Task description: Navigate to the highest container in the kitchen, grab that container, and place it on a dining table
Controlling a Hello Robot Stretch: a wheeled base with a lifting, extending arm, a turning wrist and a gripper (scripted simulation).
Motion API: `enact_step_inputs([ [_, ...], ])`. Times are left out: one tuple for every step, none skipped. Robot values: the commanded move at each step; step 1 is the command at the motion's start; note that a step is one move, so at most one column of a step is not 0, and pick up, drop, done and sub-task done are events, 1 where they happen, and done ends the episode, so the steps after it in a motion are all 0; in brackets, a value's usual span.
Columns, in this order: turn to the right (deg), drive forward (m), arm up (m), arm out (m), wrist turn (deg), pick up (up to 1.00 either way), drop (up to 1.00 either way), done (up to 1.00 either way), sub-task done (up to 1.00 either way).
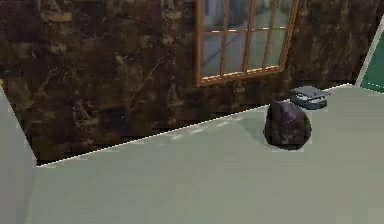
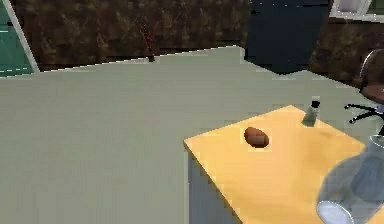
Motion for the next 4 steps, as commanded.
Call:
enact_step_inputs([
  [45.0,0.0,0.0,0.0,0.0,0.0,0.0,0.0,0.0],
  [0.0,0.0,0.5,0.0,0.0,0.0,0.0,0.0,0.0],
  [0.0,0.0,0.38,0.0,0.0,0.0,0.0,0.0,0.0],
  [0.0,0.0,0.0,0.3,0.0,0.0,0.0,0.0,0.0],
])
